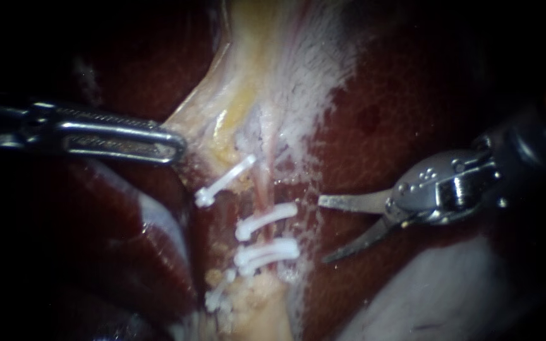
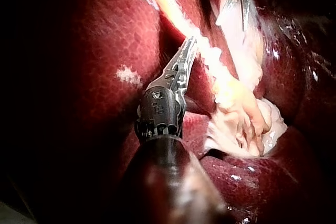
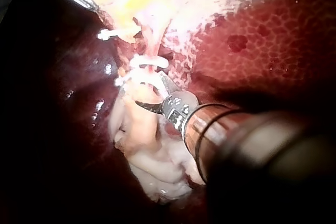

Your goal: Go to the cutting position right tube

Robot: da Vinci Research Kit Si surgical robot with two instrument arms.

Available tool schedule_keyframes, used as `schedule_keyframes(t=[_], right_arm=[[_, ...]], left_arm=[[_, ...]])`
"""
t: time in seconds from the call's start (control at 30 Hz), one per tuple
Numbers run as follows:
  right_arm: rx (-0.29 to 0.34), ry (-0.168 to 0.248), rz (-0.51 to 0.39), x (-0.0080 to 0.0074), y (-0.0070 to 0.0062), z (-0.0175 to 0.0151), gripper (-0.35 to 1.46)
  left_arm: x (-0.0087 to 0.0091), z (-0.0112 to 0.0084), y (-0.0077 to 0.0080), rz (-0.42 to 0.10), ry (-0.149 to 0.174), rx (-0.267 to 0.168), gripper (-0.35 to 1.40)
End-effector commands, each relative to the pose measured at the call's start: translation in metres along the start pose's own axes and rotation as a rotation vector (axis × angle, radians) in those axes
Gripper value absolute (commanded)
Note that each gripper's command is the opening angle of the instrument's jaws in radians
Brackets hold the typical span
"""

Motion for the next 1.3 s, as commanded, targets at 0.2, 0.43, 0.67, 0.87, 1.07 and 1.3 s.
schedule_keyframes(t=[0.2,0.43,0.67,0.87,1.07,1.3], right_arm=[[0.034,-0.015,0.037,-0.0003,0.0002,0.0012,1.18],[0.085,-0.006,0.073,-0.0004,0.0003,0.0024,0.84],[0.116,-0.005,0.085,0.0000,0.0007,0.0035,0.74],[0.125,0.013,0.106,0.0005,0.0014,0.0041,0.71],[0.125,0.023,0.127,0.0009,0.0021,0.0050,0.63],[0.117,0.027,0.155,0.0010,0.0022,0.0066,0.49]], left_arm=[[-0.0017,-0.0013,-0.0009,0.009,-0.017,-0.006,-0.35],[-0.0025,-0.0024,-0.0011,0.016,-0.024,-0.012,-0.35],[-0.0025,-0.0024,-0.0011,0.016,-0.024,-0.012,-0.35],[-0.0025,-0.0024,-0.0012,0.016,-0.024,-0.012,-0.35],[-0.0025,-0.0024,-0.0012,0.016,-0.024,-0.013,-0.35],[-0.0025,-0.0024,-0.0012,0.016,-0.024,-0.013,-0.35]])
